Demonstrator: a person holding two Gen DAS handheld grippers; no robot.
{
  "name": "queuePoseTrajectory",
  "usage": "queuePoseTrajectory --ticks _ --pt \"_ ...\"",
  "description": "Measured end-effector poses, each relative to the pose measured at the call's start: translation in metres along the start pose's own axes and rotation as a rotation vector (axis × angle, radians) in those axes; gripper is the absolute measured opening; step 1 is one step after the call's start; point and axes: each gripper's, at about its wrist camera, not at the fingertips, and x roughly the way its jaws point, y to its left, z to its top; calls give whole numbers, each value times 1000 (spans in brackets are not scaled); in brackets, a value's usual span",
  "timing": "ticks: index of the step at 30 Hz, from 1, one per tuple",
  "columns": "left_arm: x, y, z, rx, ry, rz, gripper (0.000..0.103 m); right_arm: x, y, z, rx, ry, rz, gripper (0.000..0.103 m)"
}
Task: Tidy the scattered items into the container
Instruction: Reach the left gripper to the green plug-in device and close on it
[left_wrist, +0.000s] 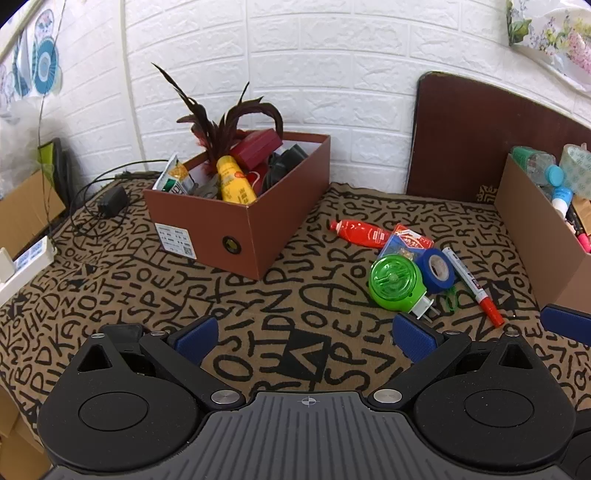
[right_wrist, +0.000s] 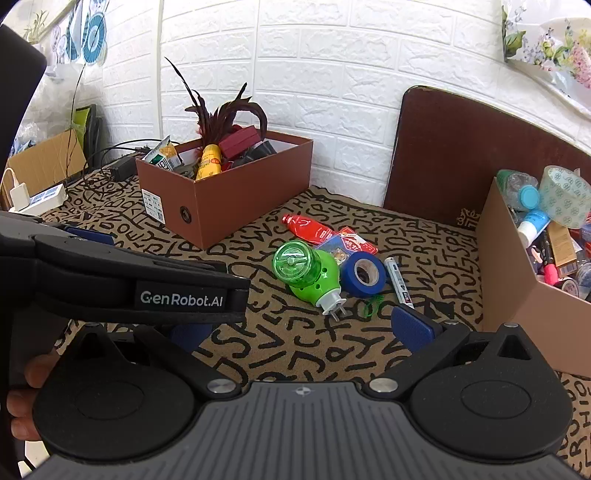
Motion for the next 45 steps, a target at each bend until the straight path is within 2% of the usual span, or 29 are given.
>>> queuePoseTrajectory --ticks 20,27,34,40,43,45 --pt "26 -1 2 -8 55 6 103 19 -5 2 15 42 18 103" --pt "48 2 2 -19 90 -29 103 40 -10 -1 16 61 43 103" --pt "74 1 6 -22 120 -112 103 70 -18 -4 -2 61 45 103" --pt "89 -8 14 -4 134 -243 102 93 -27 -6 -41 12 101 103" --pt "97 -16 18 25 122 -264 101 107 -30 -5 -67 5 105 101" --pt "106 -20 23 29 128 -283 96 116 -32 -5 -85 12 110 94"
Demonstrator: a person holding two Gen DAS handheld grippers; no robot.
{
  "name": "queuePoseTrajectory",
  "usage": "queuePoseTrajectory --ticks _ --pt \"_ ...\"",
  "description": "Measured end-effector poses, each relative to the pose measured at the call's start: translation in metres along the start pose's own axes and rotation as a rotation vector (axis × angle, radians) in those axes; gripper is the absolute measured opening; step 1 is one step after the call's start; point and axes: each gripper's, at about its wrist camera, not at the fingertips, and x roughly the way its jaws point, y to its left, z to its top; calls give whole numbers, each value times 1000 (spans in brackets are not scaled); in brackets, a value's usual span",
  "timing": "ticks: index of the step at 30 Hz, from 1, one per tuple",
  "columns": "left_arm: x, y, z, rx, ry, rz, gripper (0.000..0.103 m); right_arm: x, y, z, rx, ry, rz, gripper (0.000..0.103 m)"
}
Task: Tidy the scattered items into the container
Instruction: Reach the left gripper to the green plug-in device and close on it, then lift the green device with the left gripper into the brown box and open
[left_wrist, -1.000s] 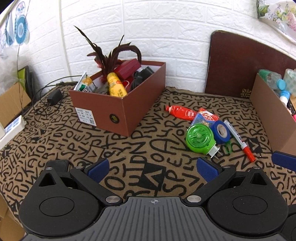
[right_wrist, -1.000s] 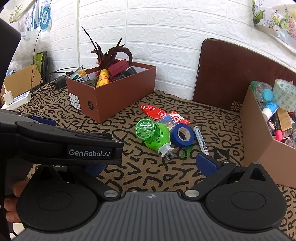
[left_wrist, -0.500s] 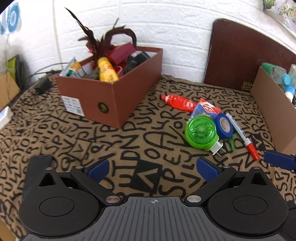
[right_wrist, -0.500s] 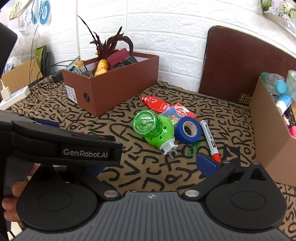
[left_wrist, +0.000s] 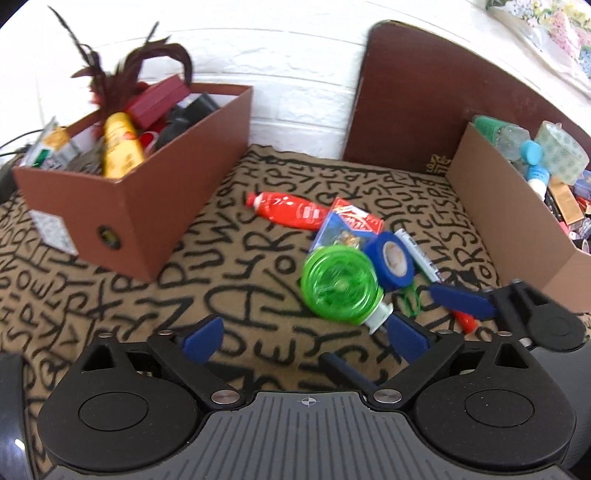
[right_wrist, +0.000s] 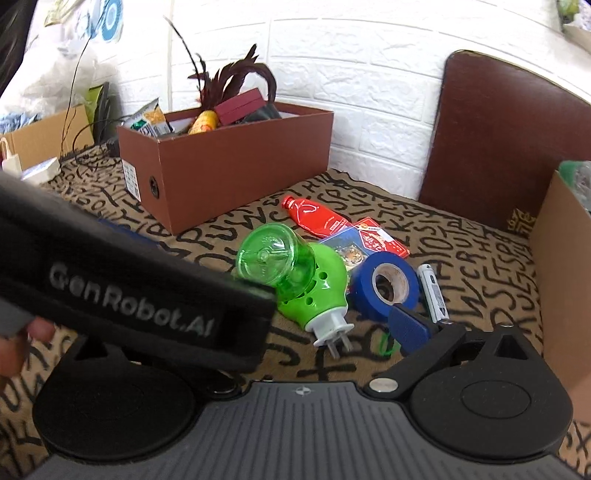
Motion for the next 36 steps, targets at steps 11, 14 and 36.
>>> queuePoseTrajectory --ticks 11,14,36 --pt "31 1 17 -34 40 -92 82 33 -14 -4 12 31 38 72" --pt "35 -1 21 -44 27 -87 83 37 -14 -4 -3 31 47 65" --pt "42 6 22 -60 60 -143 47 36 -11 2 49 55 55 54"
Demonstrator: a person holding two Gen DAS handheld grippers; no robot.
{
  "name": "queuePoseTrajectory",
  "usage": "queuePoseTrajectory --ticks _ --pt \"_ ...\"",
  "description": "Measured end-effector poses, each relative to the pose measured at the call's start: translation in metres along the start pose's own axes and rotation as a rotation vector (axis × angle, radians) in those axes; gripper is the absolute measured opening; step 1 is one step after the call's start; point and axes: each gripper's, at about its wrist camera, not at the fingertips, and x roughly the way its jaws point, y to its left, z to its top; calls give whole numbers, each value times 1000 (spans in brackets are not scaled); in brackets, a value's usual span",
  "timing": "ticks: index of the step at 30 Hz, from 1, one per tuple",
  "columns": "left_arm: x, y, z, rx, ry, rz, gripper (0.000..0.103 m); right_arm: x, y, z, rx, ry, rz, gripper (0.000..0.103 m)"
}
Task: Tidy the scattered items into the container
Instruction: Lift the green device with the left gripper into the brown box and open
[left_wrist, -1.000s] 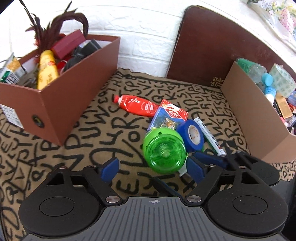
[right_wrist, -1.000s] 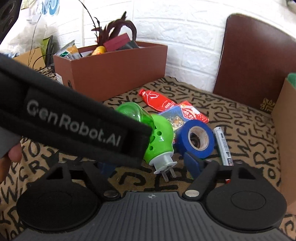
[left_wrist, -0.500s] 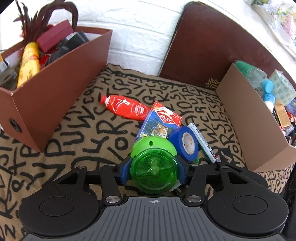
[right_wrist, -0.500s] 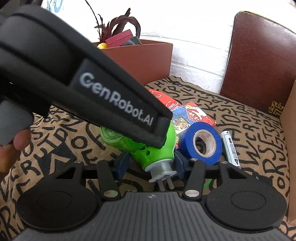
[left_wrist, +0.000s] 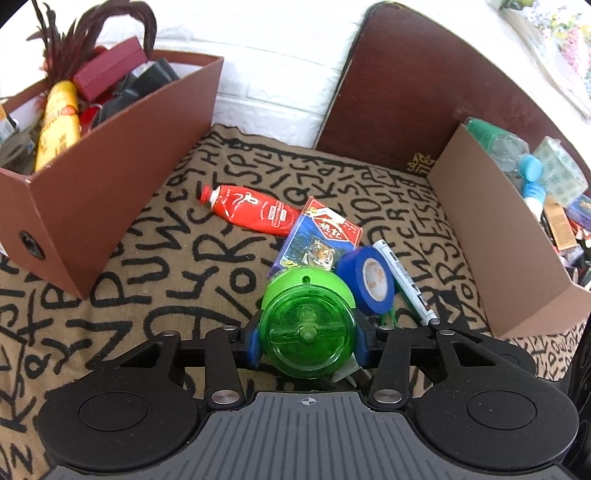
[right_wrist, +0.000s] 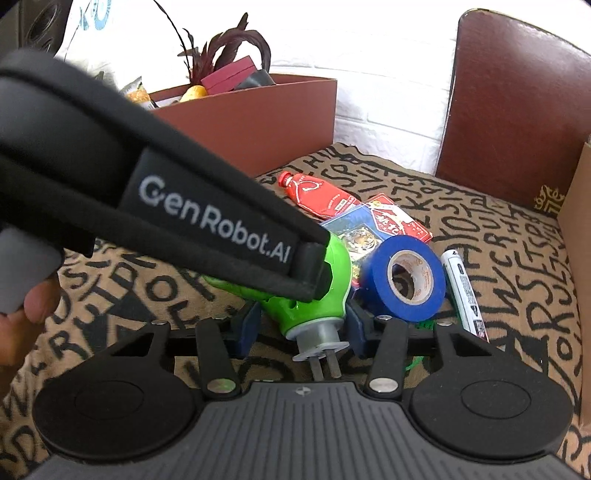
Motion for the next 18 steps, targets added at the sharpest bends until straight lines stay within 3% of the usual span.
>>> queuePoseTrajectory --ticks 18 --pt "-88 0 0 12 -175 7 47 -56 40 35 -61 -104 6 54"
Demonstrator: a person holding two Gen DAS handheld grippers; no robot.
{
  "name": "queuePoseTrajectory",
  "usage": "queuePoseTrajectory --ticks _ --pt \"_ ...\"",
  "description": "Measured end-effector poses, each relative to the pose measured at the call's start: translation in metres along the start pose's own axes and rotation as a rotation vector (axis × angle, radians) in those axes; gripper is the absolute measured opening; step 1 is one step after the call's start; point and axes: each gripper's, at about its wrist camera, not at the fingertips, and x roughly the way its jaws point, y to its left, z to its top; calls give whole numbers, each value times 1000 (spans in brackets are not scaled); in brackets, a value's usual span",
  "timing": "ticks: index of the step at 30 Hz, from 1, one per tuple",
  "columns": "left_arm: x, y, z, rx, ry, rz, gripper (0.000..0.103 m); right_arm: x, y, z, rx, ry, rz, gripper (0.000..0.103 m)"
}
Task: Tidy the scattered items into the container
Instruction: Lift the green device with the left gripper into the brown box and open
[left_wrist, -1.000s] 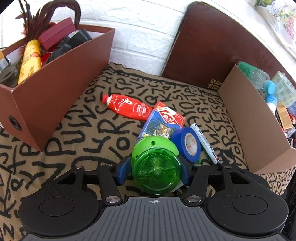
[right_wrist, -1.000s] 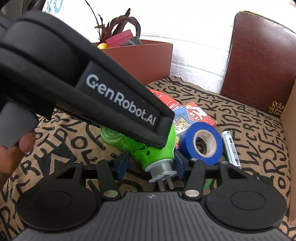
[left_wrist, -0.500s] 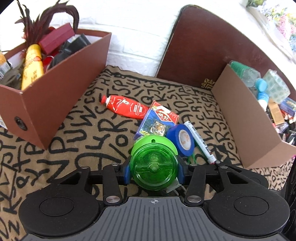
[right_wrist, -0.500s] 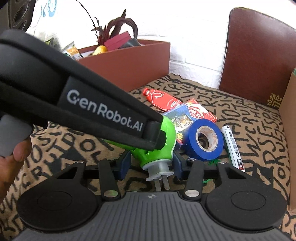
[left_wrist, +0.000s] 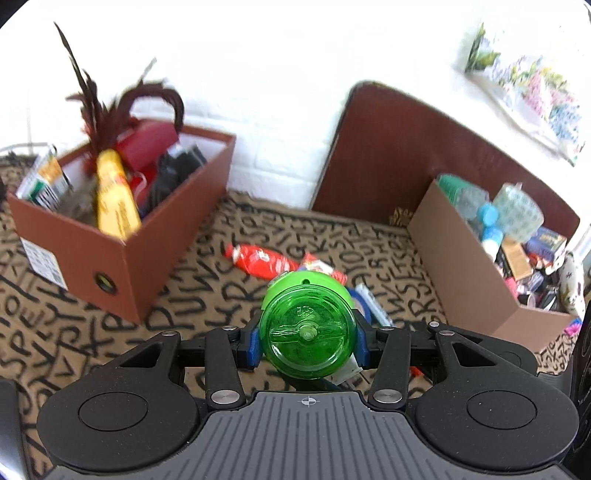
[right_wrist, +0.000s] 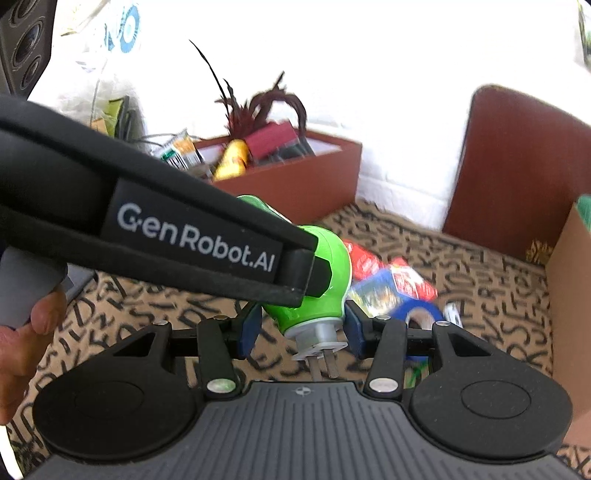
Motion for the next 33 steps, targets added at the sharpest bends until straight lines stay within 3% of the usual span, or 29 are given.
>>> queuePoseTrajectory --ticks 17,33 --pt "-30 25 67 -10 -173 23 48 10 6 81 -37 -120 37 54" --pt "28 70 147 -43 -225 45 48 94 -26 143 3 -148 62 53"
